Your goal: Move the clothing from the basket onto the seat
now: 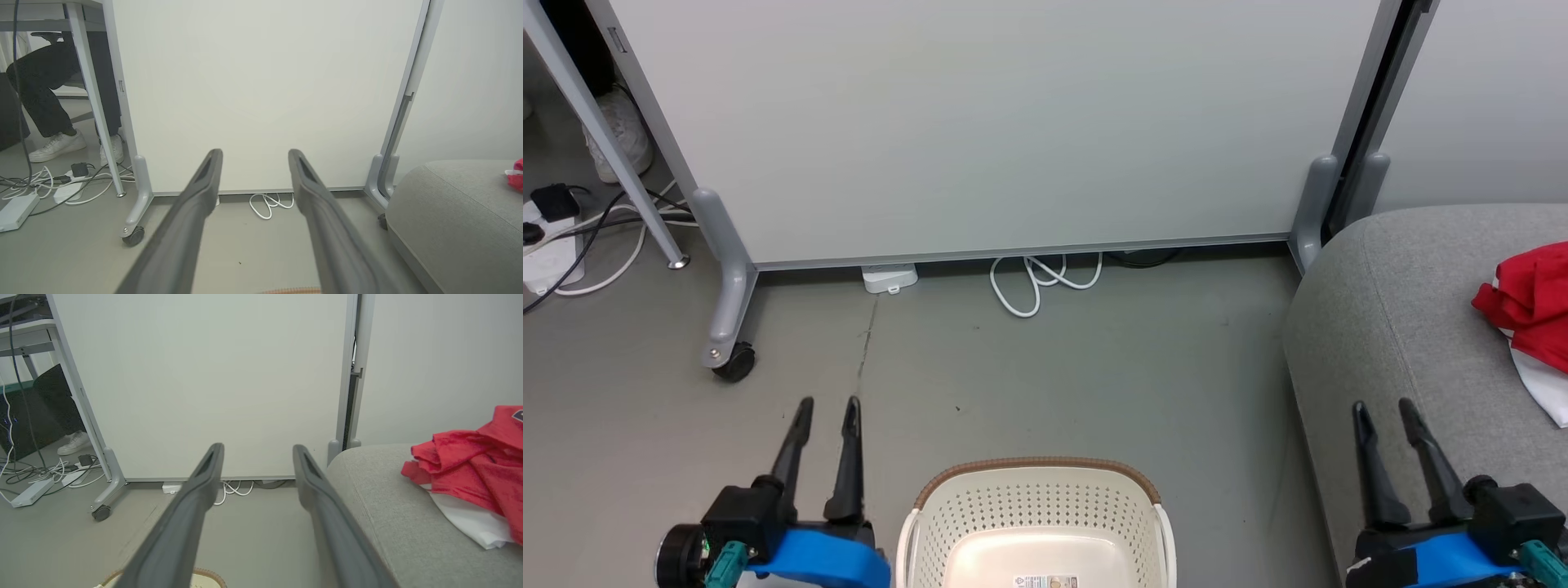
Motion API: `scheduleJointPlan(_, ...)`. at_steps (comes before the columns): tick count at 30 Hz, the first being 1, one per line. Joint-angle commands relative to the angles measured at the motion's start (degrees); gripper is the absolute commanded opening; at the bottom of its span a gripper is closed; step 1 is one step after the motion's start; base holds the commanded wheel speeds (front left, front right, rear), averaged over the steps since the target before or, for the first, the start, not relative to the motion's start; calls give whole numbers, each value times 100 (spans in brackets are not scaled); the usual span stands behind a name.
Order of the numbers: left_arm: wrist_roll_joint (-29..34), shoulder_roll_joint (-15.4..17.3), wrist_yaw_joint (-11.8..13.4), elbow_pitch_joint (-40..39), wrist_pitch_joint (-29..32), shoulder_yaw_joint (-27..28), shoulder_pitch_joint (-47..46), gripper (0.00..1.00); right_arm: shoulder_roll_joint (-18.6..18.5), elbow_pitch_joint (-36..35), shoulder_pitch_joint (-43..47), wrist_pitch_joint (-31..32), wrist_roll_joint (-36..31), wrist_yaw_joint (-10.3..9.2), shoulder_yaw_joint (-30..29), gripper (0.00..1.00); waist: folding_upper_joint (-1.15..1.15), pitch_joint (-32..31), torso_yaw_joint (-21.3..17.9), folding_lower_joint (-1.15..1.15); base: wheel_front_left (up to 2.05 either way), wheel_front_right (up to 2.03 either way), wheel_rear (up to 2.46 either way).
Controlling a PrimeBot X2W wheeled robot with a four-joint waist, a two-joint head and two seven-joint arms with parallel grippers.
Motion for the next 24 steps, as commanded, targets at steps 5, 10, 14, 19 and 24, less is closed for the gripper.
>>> scheduleJointPlan(5,-48,-3,0,240,34,1,213,0,16,259,53,36,43,0,-9,0,0,0,-2,0,0,0,0)
scheduleJointPlan(10,-640,-4,-3,218,185,73,165,0,18,292,-21,207,637,0,-50,0,0,5,-22,0,0,0,0)
scheduleJointPlan(14,-1089,-4,-5,197,298,127,129,0,19,291,-55,314,1093,0,-56,0,0,10,-38,0,0,0,0)
scheduleJointPlan(19,-1620,-4,-8,171,432,191,87,0,21,293,-100,441,1634,0,-64,0,0,15,-58,0,0,0,0)
scheduleJointPlan(24,-2118,-4,-11,147,556,247,48,0,23,299,-146,562,2139,0,-74,0,0,20,-77,0,0,0,0)
